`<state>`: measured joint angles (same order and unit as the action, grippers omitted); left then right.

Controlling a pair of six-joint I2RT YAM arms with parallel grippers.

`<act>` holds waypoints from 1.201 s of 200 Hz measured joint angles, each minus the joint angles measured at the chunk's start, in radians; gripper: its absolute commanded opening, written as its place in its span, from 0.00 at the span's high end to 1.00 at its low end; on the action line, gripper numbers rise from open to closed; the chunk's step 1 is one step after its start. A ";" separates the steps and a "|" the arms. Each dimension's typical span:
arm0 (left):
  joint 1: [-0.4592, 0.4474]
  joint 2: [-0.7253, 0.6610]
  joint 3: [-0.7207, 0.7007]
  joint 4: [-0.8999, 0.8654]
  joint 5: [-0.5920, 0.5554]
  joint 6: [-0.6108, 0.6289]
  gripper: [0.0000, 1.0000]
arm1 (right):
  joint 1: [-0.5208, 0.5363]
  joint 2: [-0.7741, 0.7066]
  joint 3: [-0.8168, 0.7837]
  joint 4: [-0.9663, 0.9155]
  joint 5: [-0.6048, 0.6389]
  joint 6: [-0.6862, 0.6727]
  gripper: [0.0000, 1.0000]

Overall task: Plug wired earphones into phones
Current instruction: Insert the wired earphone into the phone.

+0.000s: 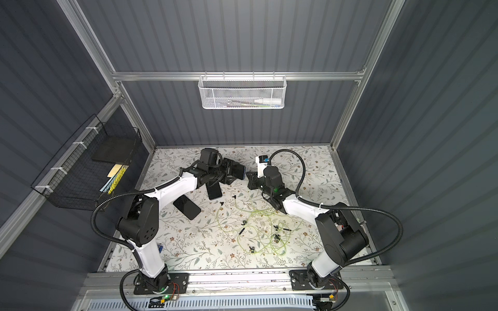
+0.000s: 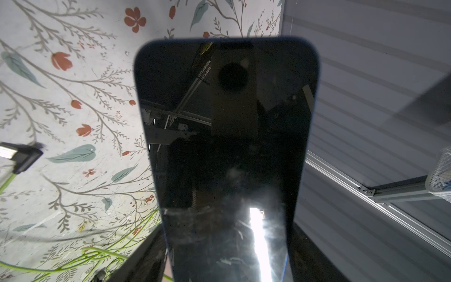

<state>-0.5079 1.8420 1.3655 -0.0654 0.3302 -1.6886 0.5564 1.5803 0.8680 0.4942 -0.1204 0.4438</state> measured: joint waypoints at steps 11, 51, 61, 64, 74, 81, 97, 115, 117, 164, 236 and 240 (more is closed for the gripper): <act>0.000 0.000 0.000 0.000 0.000 -0.002 1.00 | 0.000 0.000 0.000 0.000 0.000 0.001 1.00; 0.000 0.000 0.000 0.000 0.000 -0.007 1.00 | 0.000 0.000 0.000 0.000 0.000 0.002 1.00; 0.000 0.000 0.000 0.000 0.000 -0.007 1.00 | 0.000 0.000 0.000 0.000 0.000 0.002 1.00; 0.000 0.000 0.000 0.000 0.000 -0.007 1.00 | 0.000 0.000 0.000 0.000 0.000 0.003 1.00; 0.000 0.000 0.000 0.000 0.000 -0.007 1.00 | 0.000 0.000 0.000 0.000 0.000 0.003 1.00; 0.000 0.000 0.000 0.000 0.000 -0.007 1.00 | 0.000 0.000 0.000 0.000 0.000 0.003 1.00; 0.000 0.000 0.000 0.000 0.000 -0.007 1.00 | 0.000 0.001 0.000 0.000 0.000 0.005 1.00; 0.000 0.000 0.000 0.000 0.000 -0.008 1.00 | 0.000 0.001 0.000 0.000 0.000 0.005 1.00; 0.000 0.000 0.000 0.000 -0.001 -0.008 1.00 | 0.000 0.001 0.000 0.000 0.000 0.005 1.00; 0.000 0.000 0.000 0.000 -0.001 -0.010 1.00 | 0.000 0.001 0.000 -0.001 0.001 0.005 1.00; 0.000 0.001 0.000 0.000 -0.001 -0.011 1.00 | 0.003 0.001 0.000 -0.003 0.012 0.005 1.00; 0.000 0.002 0.000 0.000 -0.001 -0.011 1.00 | 0.003 0.001 0.000 -0.003 0.013 0.005 1.00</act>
<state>-0.5079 1.8439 1.3659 -0.0654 0.3294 -1.6993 0.5591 1.5814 0.8677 0.4915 -0.1078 0.4492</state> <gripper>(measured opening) 0.742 0.087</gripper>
